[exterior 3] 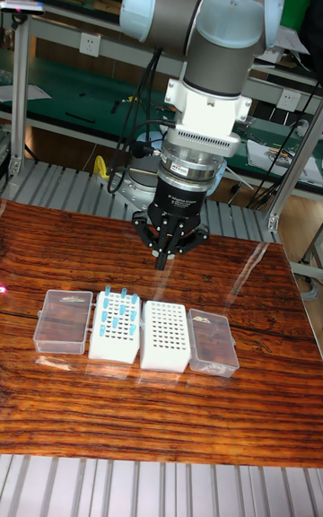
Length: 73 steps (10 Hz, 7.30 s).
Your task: Transfer all medium pipette tips from one holder to another
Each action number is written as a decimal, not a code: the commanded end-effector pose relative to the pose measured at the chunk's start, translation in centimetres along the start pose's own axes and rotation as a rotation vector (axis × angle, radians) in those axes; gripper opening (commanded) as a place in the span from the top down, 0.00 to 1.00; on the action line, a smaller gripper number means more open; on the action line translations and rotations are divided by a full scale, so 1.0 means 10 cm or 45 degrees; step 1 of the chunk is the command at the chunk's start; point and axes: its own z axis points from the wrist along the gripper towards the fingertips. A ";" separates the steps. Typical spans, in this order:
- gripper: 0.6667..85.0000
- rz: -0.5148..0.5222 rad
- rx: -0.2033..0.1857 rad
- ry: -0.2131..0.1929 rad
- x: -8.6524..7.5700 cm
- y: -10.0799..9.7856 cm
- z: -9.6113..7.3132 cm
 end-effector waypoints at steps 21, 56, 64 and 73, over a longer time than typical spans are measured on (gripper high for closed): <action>0.58 -0.259 0.031 0.060 0.05 -0.13 0.28; 0.70 -0.460 0.063 0.045 0.29 -0.26 1.10; 0.86 -0.436 0.052 0.053 0.32 -0.25 1.11; 0.99 -0.433 0.039 0.065 0.29 -0.30 1.02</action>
